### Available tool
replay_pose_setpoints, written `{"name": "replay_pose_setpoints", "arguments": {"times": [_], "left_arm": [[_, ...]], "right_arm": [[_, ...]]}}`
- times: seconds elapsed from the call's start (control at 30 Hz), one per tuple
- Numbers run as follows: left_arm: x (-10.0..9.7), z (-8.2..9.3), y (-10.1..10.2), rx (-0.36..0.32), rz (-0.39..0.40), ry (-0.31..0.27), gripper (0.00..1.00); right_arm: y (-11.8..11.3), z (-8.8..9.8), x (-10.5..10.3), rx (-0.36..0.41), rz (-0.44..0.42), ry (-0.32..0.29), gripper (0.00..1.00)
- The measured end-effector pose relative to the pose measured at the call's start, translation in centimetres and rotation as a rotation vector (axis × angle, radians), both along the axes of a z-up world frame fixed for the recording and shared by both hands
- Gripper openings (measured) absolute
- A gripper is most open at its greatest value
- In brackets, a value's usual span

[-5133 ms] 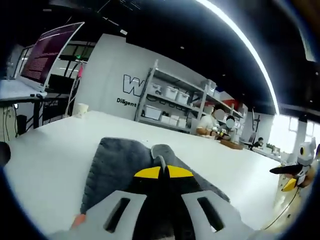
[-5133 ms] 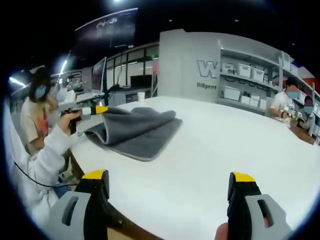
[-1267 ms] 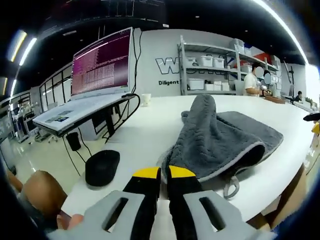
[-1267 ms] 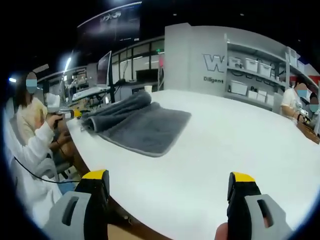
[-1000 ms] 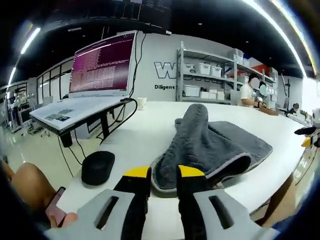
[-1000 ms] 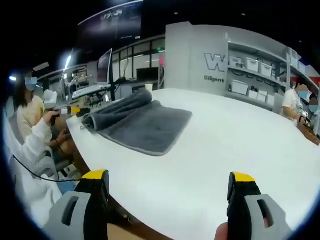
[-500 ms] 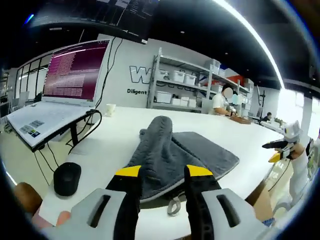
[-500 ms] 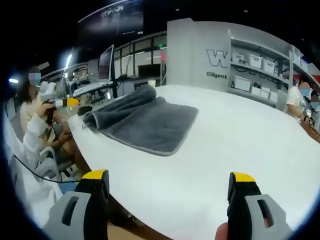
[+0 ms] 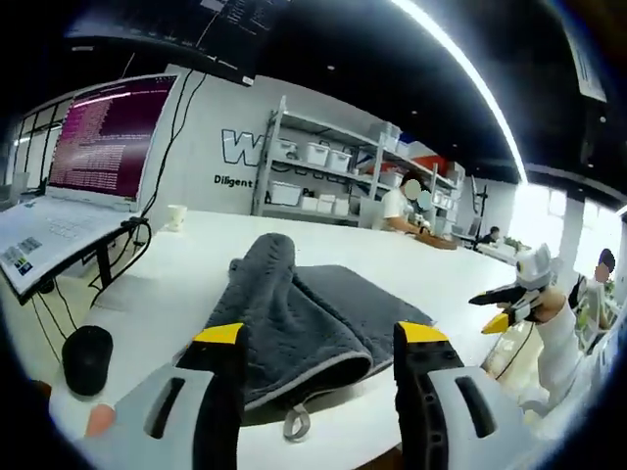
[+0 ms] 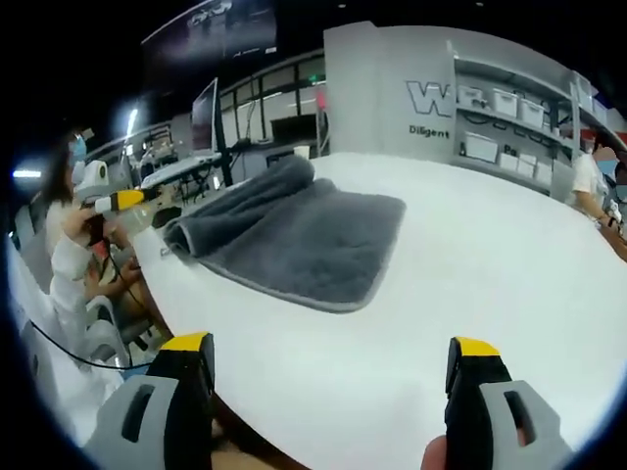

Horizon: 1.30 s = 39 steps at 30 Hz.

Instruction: Open the folded towel by lifting each exposed corner and separating the folded layers until the towel lies flat within the target outline without major curled edges

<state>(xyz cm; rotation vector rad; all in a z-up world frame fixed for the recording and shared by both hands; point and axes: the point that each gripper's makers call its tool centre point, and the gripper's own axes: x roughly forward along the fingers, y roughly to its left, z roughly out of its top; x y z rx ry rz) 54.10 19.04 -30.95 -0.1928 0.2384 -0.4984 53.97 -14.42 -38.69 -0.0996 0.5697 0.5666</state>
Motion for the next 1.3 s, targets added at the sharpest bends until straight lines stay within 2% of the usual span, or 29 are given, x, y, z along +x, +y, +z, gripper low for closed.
{"name": "replay_pose_setpoints", "arguments": {"times": [0.17, 0.37, 0.67, 0.73, 0.93, 1.3], "left_arm": [[-0.3, 0.0, 0.2, 0.009, -0.007, -0.002, 0.72], [-0.1, -0.3, 1.0, -0.02, 0.004, 0.01, 0.83], [-0.4, -0.9, 0.9, -0.026, -0.029, 0.041, 0.89], [-1.0, -1.3, 0.7, -0.016, -0.068, 0.074, 0.89], [-1.6, -0.8, 1.0, -0.017, -0.086, 0.06, 0.95], [-1.7, -0.2, 1.0, -0.054, -0.094, 0.042, 0.97]], "right_arm": [[1.0, -0.7, 0.1, -0.011, 0.024, 0.042, 0.99], [2.2, -0.6, 0.5, -0.015, 0.041, 0.051, 0.98], [3.7, -1.9, 1.6, -0.031, 0.053, 0.088, 0.98], [4.3, -2.0, 1.6, -0.033, 0.068, 0.091, 0.99], [5.3, -2.9, 2.0, -0.043, 0.08, 0.109, 0.99], [6.4, -3.5, 2.9, -0.034, 0.091, 0.137, 0.99]]}}
